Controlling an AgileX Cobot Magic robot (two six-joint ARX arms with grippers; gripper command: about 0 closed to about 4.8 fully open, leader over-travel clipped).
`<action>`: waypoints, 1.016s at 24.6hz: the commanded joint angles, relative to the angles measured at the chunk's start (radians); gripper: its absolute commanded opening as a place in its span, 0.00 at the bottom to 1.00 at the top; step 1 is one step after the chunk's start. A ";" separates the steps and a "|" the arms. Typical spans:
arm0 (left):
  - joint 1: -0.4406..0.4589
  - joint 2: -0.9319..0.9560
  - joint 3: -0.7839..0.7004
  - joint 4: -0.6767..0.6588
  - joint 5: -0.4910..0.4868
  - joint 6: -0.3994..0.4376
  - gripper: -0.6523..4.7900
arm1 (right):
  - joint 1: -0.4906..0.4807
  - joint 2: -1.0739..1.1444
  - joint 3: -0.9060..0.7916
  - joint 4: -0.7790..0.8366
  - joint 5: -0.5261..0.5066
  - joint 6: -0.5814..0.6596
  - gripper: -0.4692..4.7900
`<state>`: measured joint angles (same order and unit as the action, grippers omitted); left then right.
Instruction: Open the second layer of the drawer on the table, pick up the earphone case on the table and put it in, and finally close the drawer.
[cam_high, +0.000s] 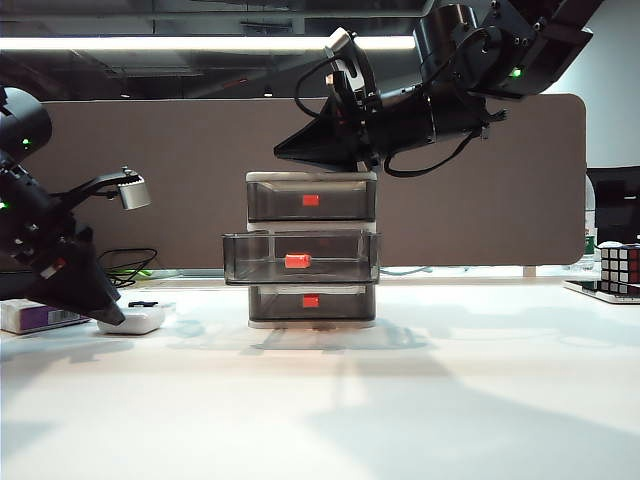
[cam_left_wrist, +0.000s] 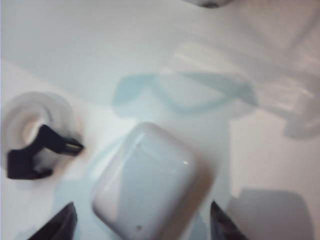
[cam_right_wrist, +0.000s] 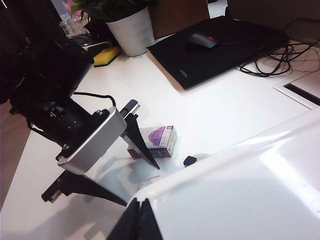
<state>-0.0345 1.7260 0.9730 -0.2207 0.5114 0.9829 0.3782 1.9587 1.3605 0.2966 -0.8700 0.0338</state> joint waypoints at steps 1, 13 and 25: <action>-0.001 0.034 0.039 -0.014 0.005 0.008 0.73 | -0.006 0.014 -0.010 -0.030 0.020 0.008 0.08; -0.002 0.134 0.122 -0.099 0.072 0.057 0.68 | -0.012 0.014 -0.010 -0.029 0.022 0.011 0.08; -0.002 0.105 0.122 -0.101 0.073 0.029 0.29 | -0.012 0.014 -0.011 -0.030 0.023 0.011 0.08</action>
<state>-0.0372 1.8492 1.0946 -0.3077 0.5865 1.0199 0.3702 1.9625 1.3598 0.3130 -0.8646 0.0368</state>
